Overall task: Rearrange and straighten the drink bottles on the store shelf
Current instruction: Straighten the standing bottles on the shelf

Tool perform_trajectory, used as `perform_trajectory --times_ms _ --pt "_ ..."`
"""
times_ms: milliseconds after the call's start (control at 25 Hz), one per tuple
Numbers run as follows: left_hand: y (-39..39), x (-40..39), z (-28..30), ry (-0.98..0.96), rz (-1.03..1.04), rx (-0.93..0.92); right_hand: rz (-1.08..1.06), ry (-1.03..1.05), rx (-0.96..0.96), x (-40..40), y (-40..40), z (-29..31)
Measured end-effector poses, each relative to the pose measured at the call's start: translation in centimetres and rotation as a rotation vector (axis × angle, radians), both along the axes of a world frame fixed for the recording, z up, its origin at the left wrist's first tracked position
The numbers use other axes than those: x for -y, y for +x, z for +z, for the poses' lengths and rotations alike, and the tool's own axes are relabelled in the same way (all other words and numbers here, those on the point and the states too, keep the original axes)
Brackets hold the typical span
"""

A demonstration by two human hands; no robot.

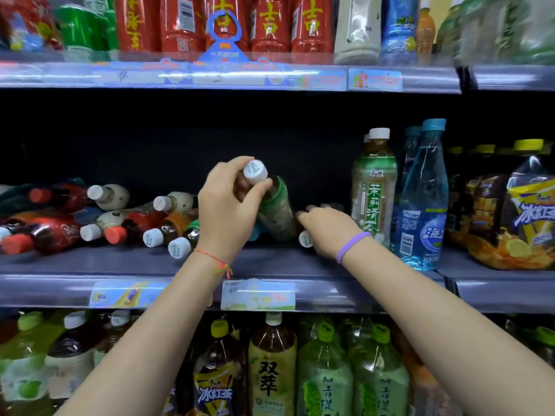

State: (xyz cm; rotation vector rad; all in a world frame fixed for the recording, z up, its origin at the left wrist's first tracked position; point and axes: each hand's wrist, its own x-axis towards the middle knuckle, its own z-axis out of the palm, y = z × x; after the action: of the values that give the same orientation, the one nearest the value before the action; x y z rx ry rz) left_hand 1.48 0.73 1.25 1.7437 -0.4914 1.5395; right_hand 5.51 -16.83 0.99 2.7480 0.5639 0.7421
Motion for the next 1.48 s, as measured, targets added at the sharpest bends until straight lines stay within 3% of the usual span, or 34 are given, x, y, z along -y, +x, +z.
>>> perform_trajectory --times_ms 80,160,240,360,440,600,720,1160,1240,1360,1480 --pt "-0.2 -0.3 1.3 0.01 -0.053 0.072 0.019 0.02 0.012 -0.1 0.1 -0.1" --pt "-0.3 -0.1 2.4 -0.063 -0.231 0.05 0.09 0.098 0.04 -0.3 -0.5 -0.1" --pt "-0.2 0.5 3.4 -0.173 -0.391 -0.074 0.214 0.334 0.084 -0.2 -1.5 0.9" --pt "1.9 1.4 4.3 -0.268 -0.426 -0.315 0.347 0.78 0.176 -0.3 -2.9 3.5" --pt "3.3 1.9 4.6 -0.246 -0.415 -0.432 0.32 0.958 0.204 -0.6 -3.2 5.4" --pt "4.4 1.6 3.5 -0.12 -0.423 -0.537 0.148 1.086 0.137 -1.3 -1.9 7.7" --pt "4.4 0.5 1.7 0.037 -0.352 -0.596 0.071 1.07 0.13 -1.4 -1.0 8.0" --pt "2.8 -3.1 0.8 0.036 -0.352 -0.672 0.219 1.104 -0.034 -3.1 -0.9 7.5" --pt "2.5 -3.3 0.6 0.074 -0.257 -0.708 0.216 1.042 -0.074 -2.8 -1.8 6.9" --pt "2.5 -2.9 0.5 0.189 0.023 -0.735 0.053 0.793 0.049 -2.2 -2.5 6.0" --pt "2.8 -1.6 0.7 0.202 -0.023 -0.769 -0.075 0.653 0.232 -2.0 -2.9 5.3"
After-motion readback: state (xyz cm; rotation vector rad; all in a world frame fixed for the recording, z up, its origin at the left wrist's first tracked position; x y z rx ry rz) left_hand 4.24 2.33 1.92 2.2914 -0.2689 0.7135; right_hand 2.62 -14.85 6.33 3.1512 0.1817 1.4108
